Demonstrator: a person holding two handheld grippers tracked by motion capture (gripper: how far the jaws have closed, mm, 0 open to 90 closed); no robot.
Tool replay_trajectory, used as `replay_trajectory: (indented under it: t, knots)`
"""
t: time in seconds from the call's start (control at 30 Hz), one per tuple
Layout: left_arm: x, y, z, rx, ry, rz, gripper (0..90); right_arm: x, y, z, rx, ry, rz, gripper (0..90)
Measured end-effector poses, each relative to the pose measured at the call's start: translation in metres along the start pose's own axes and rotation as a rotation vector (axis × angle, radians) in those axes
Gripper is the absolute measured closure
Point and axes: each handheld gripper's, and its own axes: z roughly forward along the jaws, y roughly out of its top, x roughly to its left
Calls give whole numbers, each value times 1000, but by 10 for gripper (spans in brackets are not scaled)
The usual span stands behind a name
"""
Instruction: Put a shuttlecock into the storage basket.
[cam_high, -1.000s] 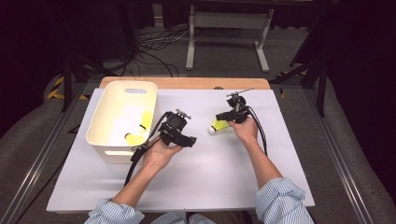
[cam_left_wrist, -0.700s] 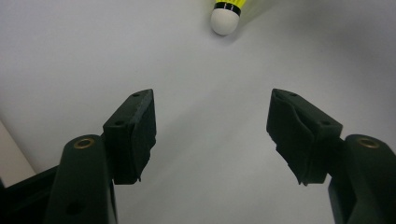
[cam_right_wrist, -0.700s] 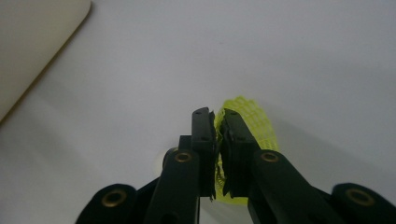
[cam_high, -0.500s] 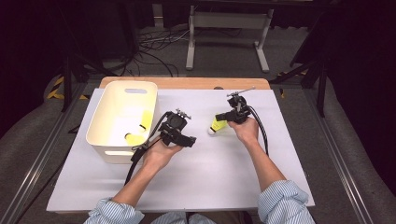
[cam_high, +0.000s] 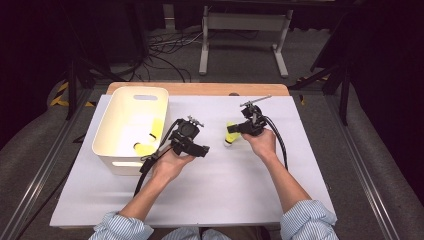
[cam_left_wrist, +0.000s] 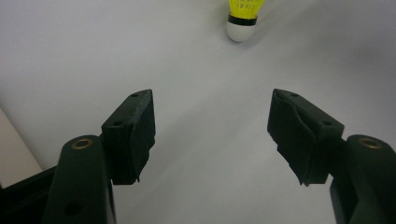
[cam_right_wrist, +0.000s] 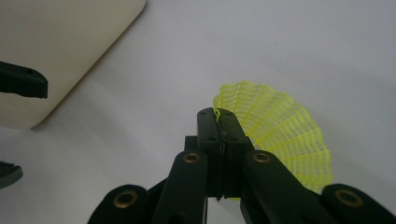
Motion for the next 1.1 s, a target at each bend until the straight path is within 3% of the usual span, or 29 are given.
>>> replay_trajectory:
  t: [0.37,0.47,0.87,1.1]
  knots:
    - [-1,0,0,0,0,15,326,3,-15,-16,-25,29,0,898]
    - [-2,0,1,17,14,37,317,5,-17,-21,-30,40,-10,899]
    - [-2,-1,0,15,-2,50,307,16,-23,-29,-57,103,-12,900]
    - [-5,-1,1,22,-22,66,304,28,-24,-29,-64,146,-34,900]
